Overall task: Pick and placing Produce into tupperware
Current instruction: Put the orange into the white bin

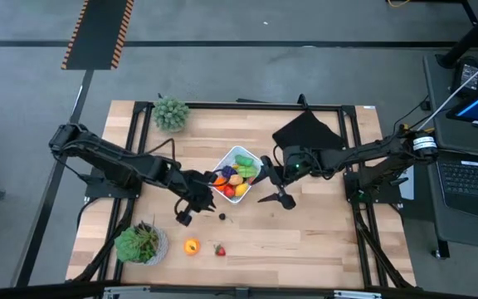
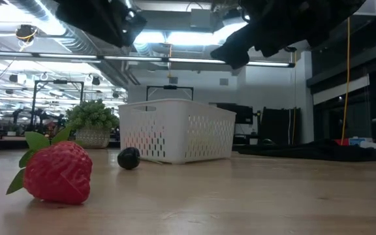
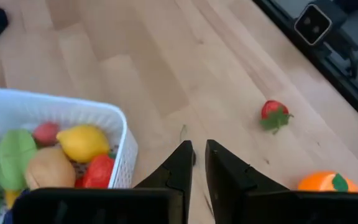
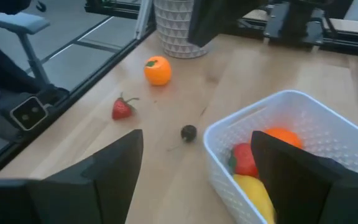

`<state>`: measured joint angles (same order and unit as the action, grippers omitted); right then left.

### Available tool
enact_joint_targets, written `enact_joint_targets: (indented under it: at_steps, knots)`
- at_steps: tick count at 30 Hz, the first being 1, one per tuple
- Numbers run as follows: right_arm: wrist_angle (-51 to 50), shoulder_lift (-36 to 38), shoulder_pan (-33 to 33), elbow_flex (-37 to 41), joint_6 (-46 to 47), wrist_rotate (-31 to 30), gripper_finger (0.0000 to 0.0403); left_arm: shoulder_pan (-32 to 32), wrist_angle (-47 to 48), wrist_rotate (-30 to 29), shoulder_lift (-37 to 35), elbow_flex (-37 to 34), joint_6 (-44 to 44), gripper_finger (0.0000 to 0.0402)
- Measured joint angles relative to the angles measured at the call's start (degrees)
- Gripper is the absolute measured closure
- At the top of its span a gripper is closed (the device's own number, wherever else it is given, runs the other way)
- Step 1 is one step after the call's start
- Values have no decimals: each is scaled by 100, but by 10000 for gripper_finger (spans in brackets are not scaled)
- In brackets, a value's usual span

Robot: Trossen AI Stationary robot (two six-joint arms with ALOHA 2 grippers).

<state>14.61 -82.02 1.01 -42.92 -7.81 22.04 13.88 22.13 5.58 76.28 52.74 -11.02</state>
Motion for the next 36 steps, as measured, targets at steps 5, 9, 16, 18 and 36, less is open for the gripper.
enact_joint_targets:
  at_steps: [5,9,16,18,36]
  knots:
    - [-7,0,201,0,-16,4,103,121,22,-36,0,111,22,375]
    - [-9,0,263,0,-103,0,103,184,-7,-36,-24,111,433,383]
    - [-4,0,263,0,-140,2,103,182,-15,517,-23,111,-740,397]
    - [57,0,263,0,-134,1,103,163,-18,666,-23,111,-1044,400]
    - [226,-1,174,-2,-6,-17,103,301,769,213,833,481,-2088,359]
